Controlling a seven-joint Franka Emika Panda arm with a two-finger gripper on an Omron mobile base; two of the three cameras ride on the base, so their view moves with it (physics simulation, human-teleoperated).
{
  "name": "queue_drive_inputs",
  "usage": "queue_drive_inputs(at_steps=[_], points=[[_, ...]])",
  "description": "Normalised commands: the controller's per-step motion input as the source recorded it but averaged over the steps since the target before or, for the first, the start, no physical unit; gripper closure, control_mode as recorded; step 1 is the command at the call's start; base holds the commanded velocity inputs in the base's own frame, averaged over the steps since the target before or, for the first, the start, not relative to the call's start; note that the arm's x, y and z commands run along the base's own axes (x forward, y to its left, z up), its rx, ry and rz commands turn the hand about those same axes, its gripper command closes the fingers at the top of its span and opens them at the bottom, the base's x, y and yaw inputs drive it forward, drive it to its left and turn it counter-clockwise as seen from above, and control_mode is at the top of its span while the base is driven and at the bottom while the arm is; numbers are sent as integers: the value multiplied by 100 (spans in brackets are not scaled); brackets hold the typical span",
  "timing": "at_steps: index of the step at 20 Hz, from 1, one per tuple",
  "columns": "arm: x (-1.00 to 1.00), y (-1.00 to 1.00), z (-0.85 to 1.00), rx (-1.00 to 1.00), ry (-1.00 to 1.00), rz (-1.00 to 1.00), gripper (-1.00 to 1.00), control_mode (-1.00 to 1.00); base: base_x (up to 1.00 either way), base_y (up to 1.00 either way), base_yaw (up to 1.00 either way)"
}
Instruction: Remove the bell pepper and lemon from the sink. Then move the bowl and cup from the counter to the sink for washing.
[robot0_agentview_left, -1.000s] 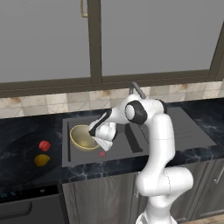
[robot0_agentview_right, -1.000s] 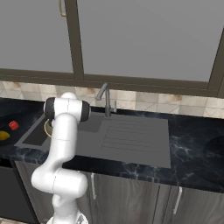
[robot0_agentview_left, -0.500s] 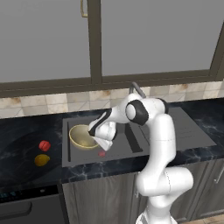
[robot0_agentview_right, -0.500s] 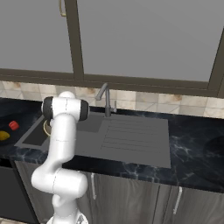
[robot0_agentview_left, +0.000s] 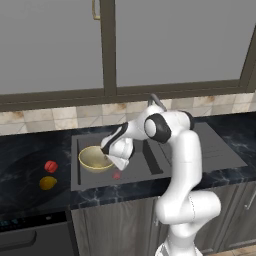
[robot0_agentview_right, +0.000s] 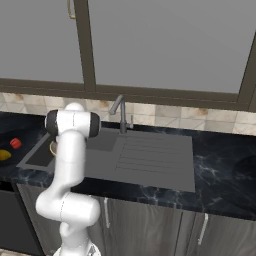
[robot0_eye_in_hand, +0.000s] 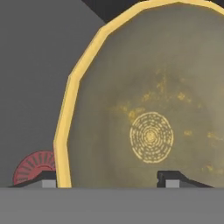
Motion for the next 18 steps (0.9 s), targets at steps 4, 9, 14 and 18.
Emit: queue_drive_inputs(at_steps=[4, 9, 14, 18], points=[[2, -1, 29, 0, 0, 0, -100, -100, 0, 0, 0], [-1, -5, 35, 0, 0, 0, -100, -100, 0, 0, 0], [-11, -4, 38, 0, 0, -4, -100, -100, 0, 0, 0], [-17, -2, 41, -1, 0, -15, -100, -100, 0, 0, 0]])
